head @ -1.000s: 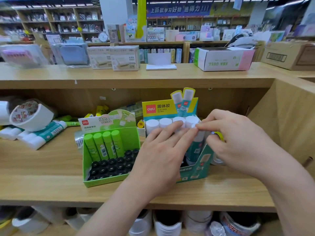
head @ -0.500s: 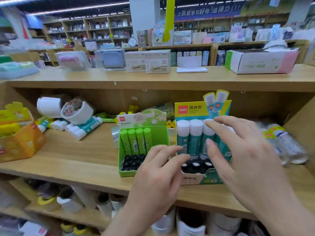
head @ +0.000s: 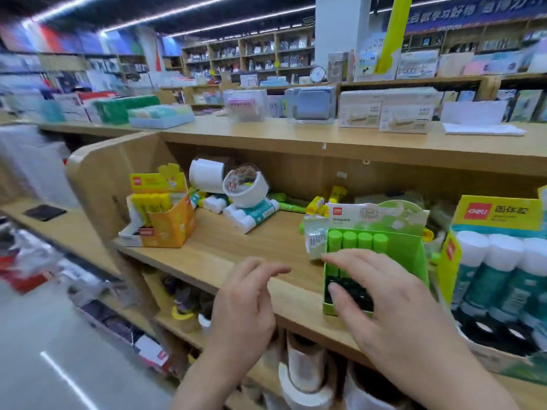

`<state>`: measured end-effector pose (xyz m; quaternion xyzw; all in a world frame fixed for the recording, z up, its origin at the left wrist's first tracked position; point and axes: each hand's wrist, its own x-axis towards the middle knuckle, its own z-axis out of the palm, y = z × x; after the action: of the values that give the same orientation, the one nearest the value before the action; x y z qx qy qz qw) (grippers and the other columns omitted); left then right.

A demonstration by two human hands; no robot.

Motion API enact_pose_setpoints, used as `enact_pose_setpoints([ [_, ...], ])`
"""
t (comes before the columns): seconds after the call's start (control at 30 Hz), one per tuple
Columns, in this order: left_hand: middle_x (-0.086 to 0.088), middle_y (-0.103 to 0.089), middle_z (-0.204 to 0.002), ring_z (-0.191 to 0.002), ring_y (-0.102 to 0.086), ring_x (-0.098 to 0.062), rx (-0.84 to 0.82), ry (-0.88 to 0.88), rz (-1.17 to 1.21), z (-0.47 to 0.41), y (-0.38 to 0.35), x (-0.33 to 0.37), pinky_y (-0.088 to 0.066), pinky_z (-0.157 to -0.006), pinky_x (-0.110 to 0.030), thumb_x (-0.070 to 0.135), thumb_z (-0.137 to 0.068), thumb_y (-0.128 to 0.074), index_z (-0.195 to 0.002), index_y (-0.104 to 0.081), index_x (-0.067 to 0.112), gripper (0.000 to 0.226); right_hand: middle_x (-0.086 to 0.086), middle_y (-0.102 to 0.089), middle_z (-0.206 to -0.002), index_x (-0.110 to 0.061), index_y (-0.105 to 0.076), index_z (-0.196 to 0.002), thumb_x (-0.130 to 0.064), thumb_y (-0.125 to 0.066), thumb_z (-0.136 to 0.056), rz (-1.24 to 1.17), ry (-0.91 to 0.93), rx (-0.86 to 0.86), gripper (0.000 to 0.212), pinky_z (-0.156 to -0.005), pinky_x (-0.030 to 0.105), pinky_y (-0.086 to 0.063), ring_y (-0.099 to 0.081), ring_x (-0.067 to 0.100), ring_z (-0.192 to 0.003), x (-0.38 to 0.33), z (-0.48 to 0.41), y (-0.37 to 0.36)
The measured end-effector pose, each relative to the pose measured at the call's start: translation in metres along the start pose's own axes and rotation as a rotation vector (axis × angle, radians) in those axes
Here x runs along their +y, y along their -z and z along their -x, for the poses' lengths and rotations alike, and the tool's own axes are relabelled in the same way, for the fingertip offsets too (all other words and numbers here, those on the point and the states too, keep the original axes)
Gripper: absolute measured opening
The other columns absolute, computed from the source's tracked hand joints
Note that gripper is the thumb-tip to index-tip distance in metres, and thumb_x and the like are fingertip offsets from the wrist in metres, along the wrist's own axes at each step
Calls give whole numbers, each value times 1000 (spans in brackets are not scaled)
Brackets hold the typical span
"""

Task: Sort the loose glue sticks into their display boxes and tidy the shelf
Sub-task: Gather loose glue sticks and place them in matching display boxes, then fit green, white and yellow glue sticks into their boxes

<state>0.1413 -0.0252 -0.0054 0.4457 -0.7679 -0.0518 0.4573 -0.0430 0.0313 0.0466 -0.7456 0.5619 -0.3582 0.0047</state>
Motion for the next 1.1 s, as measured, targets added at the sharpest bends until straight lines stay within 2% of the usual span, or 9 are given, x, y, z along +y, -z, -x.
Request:
enact_pose_setpoints([
  [0.13,5,-60,-107,-104,-54,-13,36,27,-151,-24,26,-50,-41,-91,-21,-5,-81,-60,-105,-69,20,36,-29,-36,-133,-39,-38,-141,-40,-51,-94,-23,-6,-150,49,-94,-7,-6,-26,-10,-125,-22,-29,-35],
  [0.2,0,-61,-108,-105,-53,-17,38,13,-231,-38,38,-80,-35,-93,-17,-8,-77,-64,-105,-70,15,37,-30,-30,-136,-42,-27,-145,-42,-50,-93,-53,-36,-190,56,-99,-2,-11,-23,-9,-129,-34,-47,-55],
  [0.33,-5,-59,-103,-100,-53,-23,62,-8,-331,-60,62,-138,-38,-89,-24,-2,-78,-68,-105,-70,13,31,-20,-36,-141,-44,-21,-147,-37,-54,-92,-65,-123,-181,64,-108,22,-27,-32,5,-131,-53,-93,-97],
  [0.47,-6,-48,-110,-101,-46,-24,129,47,-276,-68,79,-182,-43,-86,-36,11,-76,-76,-115,-56,15,44,1,-41,-135,-45,-16,-146,-32,-53,-90,120,-205,-119,69,-104,36,-35,-38,24,-124,-56,-146,-133],
  [0.6,0,-42,-116,-105,-40,-14,121,21,-100,-73,89,-214,-32,-94,-23,13,-72,-81,-123,-42,21,64,11,-35,-138,-47,-10,-147,-25,-51,-89,384,-356,-145,73,-93,43,-42,-34,32,-125,-60,-191,-161],
  [0.73,4,-49,-113,-102,-47,-14,3,3,-68,-80,94,-238,-41,-89,-32,17,-75,-80,-134,-40,22,71,8,-49,-116,-37,-41,-136,-24,-54,-91,617,-405,-114,48,-77,37,-44,-47,29,-109,-50,-218,-181],
  [0.87,14,-51,-104,-92,-45,-6,-75,-3,-25,-88,95,-257,-45,-85,-39,17,-80,-76,-127,-51,25,54,3,-54,-107,-33,-58,-120,-30,-48,-96,677,-382,-44,27,-70,32,-35,-50,26,-102,-42,-223,-186],
  [1.0,14,-51,-102,-92,-49,-10,-61,-59,25,-97,96,-270,-52,-80,-46,20,-82,-69,-123,-47,30,47,3,-61,-101,-31,-64,-117,-33,-57,-91,350,-386,135,26,-75,36,-45,-56,26,-97,-57,-200,-170],
  [1.1,9,-51,-113,-105,-49,-13,-38,-82,22,-95,98,-269,-50,-90,-45,12,-83,-71,-130,-47,23,53,-1,-62,-89,-31,-66,-113,-32,-64,-86,127,-457,220,27,-76,41,-49,-59,24,-85,-73,-163,-152],
])
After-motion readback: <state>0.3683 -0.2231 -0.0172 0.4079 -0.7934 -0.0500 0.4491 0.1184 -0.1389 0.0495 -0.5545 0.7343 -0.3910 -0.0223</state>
